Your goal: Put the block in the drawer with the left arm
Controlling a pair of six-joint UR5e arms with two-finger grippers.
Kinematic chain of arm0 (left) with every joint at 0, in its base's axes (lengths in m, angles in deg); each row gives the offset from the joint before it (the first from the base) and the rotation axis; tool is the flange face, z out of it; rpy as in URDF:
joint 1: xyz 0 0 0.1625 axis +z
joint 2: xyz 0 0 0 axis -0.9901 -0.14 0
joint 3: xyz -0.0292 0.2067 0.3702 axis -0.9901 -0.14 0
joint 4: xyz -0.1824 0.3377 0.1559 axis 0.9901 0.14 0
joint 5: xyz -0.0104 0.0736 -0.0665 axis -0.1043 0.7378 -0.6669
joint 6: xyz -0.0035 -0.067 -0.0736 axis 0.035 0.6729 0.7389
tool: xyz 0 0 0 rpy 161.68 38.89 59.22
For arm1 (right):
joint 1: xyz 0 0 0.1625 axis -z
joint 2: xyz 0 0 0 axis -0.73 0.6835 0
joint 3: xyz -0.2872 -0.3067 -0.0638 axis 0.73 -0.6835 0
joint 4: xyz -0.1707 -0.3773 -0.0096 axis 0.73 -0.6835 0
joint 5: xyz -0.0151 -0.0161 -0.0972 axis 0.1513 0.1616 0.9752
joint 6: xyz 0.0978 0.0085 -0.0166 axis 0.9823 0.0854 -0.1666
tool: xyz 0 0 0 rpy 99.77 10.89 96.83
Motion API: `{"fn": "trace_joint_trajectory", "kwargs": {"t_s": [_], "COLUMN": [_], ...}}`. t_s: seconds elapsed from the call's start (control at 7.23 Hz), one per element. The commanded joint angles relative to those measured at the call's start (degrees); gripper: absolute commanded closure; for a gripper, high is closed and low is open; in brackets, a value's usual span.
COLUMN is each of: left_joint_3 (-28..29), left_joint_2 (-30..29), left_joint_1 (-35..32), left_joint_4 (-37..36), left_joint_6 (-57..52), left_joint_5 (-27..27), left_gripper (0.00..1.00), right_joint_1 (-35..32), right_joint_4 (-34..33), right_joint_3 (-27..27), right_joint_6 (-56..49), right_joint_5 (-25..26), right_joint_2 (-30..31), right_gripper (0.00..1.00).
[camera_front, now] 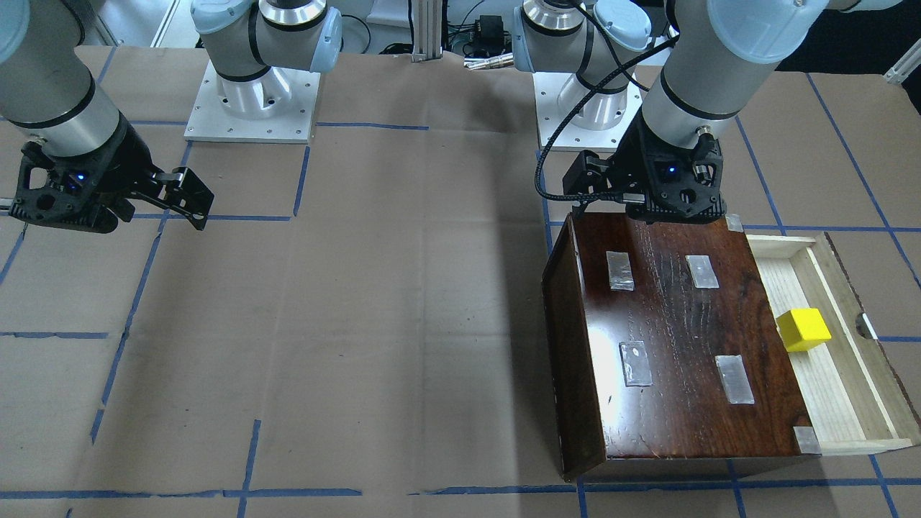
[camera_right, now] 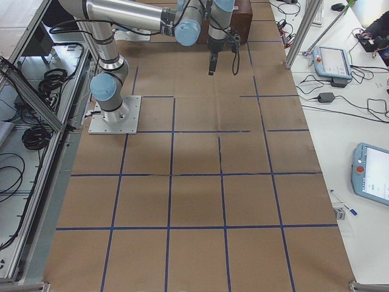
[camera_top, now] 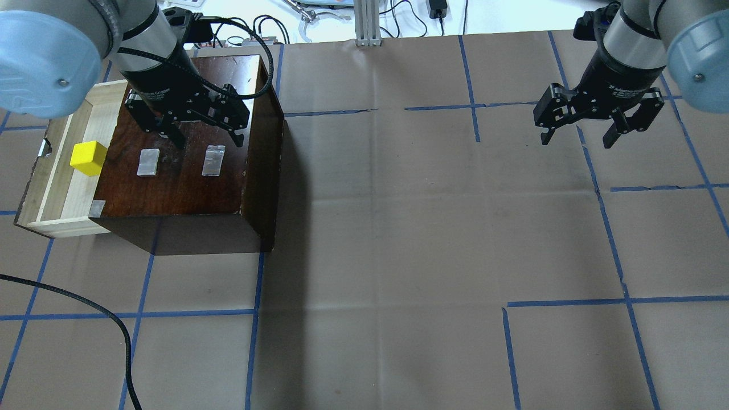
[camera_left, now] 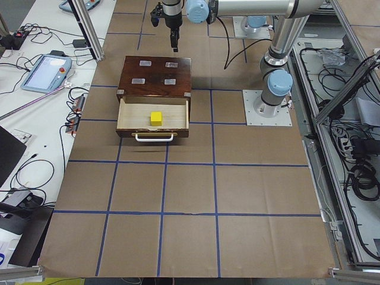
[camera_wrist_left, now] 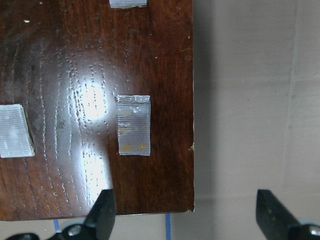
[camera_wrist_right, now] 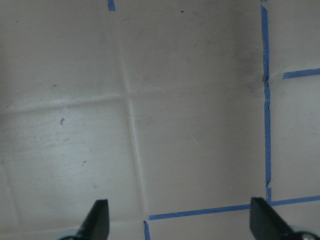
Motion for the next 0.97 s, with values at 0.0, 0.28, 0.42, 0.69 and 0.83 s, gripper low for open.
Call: {"fn": "trace_joint_trajectory", "kwargs": {"t_s": [0.0,0.28,0.42,0.69,0.83], "left_joint_3": [0.0,-0.1,-0.1,0.1,0.0], "left_joint_2": [0.2,-0.1,-0.2,-0.5,-0.4], "left_joint_1": [0.0,0.0,0.0,0.0,0.0], "left_joint_4": [-0.3,-0.5,-0.5,-0.6,-0.6], "left_joint_6": [-0.1,0.2,0.3,0.3,0.3], "left_joint_5": [0.1,-0.1,-0.3,-0.2,-0.1], "left_gripper": [0.01,0.01,0.01,0.01,0.01], "right_joint_1": [0.0,0.0,0.0,0.0,0.0], "right_joint_4": [0.0,0.0,0.0,0.0,0.0], "right_joint_3": [0.0,0.0,0.0,0.0,0.0], "right_joint_6": [0.0,0.0,0.0,0.0,0.0], "right_joint_5": [0.0,0.0,0.0,0.0,0.0], "right_joint_2": [0.0,0.0,0.0,0.0,0.0], "right_gripper": [0.0,0.0,0.0,0.0,0.0]}}
